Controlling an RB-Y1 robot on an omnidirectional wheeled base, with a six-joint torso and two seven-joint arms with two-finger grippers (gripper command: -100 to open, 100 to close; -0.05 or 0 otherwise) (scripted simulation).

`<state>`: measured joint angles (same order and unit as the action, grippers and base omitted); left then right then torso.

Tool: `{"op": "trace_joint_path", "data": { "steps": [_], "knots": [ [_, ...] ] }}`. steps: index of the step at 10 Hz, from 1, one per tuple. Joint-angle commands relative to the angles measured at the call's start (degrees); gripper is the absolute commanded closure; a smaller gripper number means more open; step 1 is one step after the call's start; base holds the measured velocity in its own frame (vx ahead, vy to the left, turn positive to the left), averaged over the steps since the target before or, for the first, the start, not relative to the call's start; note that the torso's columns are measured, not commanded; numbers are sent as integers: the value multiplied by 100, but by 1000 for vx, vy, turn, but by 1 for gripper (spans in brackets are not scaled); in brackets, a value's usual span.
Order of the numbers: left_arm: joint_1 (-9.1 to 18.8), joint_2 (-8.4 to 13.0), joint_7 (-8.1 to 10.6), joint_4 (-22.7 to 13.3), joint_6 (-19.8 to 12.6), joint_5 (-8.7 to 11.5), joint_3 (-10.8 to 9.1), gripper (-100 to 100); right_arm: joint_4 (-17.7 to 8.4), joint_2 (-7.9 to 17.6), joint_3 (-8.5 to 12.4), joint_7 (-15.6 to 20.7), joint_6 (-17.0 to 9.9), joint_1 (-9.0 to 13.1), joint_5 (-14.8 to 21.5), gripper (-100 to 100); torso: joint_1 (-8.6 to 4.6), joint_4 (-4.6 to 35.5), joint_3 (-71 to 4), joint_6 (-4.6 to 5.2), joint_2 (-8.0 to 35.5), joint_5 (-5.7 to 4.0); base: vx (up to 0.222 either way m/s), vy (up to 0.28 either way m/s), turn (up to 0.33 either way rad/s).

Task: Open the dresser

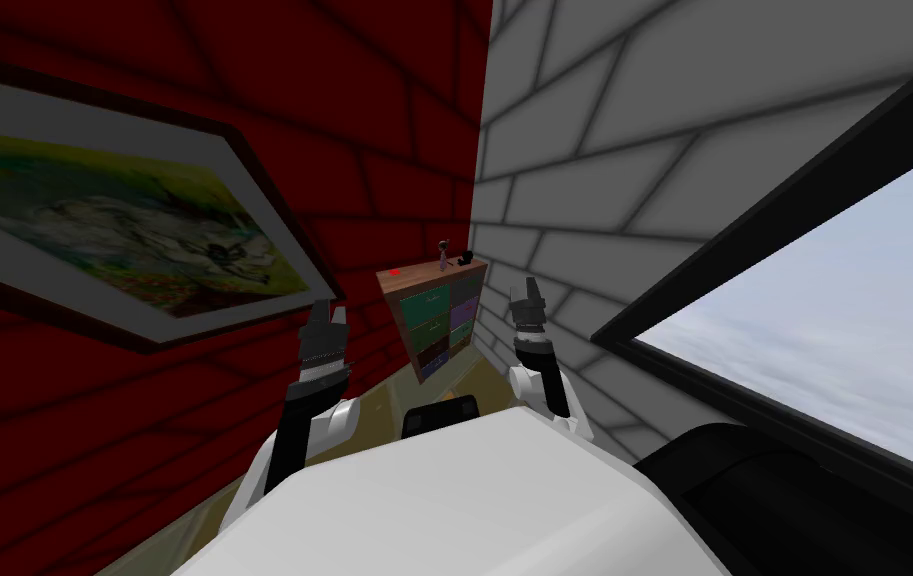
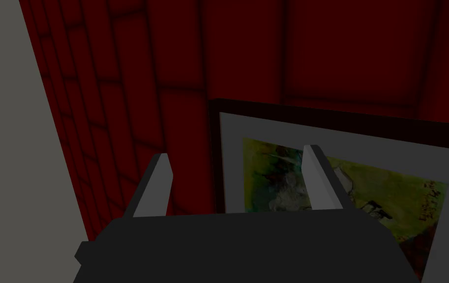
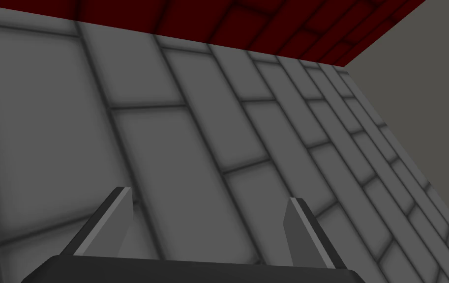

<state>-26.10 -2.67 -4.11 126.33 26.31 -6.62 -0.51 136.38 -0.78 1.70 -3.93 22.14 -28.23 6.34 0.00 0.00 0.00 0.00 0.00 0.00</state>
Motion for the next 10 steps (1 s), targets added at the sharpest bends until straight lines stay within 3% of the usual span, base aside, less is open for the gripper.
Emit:
{"op": "trace_joint_path", "data": {
  "steps": [1, 9, 10],
  "knots": [
    [0, 0, 0, 0, 0, 0, 0, 0, 0, 0, 0, 0, 0, 0, 0, 0, 0, 235, -467, 0, 232, 0, 0, 0, 0],
    [0, 0, 0, 2, 1, 0, 0, 0, 2, 0, 0, 0, 1, 0, 0, 0, 0, 3537, -7073, 0, 3539, 0, 0, 0, 0],
    [10, 267, 4, -52, 9, 10, -7, -100, 2, 0, 0, 0, 1, 0, 0, 0, 0, 3960, -7919, 0, 3962, 0, 13, -16, 10]
  ]
}}
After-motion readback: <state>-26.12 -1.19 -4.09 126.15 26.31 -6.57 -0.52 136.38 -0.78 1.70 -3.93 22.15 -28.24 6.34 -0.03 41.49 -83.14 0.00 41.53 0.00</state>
